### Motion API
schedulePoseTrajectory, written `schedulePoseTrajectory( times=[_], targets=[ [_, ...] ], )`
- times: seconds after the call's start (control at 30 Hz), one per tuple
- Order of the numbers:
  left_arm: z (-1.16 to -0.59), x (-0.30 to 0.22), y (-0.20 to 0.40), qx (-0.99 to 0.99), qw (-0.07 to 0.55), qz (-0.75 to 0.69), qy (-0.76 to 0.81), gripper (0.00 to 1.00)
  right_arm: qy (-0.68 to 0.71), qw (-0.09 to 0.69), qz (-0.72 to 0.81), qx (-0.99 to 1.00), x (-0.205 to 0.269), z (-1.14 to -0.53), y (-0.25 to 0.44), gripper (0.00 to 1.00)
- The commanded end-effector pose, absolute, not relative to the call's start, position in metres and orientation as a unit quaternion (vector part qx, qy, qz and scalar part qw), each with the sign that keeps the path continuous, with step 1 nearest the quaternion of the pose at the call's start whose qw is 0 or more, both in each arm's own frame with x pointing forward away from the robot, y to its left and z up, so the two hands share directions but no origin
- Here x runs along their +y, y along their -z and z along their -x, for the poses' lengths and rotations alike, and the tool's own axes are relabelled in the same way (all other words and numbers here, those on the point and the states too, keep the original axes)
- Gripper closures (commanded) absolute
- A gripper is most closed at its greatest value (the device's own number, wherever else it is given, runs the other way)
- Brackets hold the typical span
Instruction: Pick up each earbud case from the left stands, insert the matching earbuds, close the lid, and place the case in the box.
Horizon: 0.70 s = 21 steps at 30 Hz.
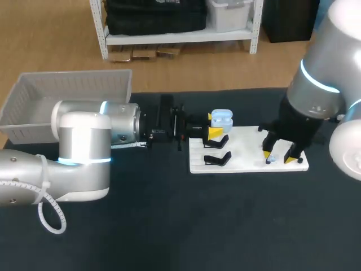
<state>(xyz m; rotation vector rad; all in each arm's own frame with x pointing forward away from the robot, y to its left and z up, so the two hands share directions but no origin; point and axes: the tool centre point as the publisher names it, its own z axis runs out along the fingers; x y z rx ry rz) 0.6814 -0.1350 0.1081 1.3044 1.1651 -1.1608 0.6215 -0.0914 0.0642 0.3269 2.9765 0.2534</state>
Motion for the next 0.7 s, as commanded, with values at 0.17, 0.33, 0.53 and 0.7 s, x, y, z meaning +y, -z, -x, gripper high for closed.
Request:
schedulePoseTrajectory(
  times=[0.17,0.33,0.53,0.7],
  targets=[
    [-0.681,-0.135,-0.107,0.48,0.501,-0.538,0.479,1.0,-0.098,0.081,-0.108,0.986,-0.093,-0.629,-0.052,0.53],
    [-0.681,-0.135,-0.107,0.48,0.501,-0.538,0.479,1.0,-0.096,0.084,-0.106,0.986,-0.096,-0.634,-0.043,0.6],
    [-0.681,-0.135,-0.107,0.48,0.501,-0.538,0.479,1.0,-0.098,0.088,-0.102,0.986,-0.096,-0.64,-0.038,0.63],
    [-0.681,-0.135,-0.107,0.48,0.501,-0.538,0.479,1.0,-0.101,0.088,-0.098,0.986,-0.094,-0.641,-0.038,0.65]
  ],
)
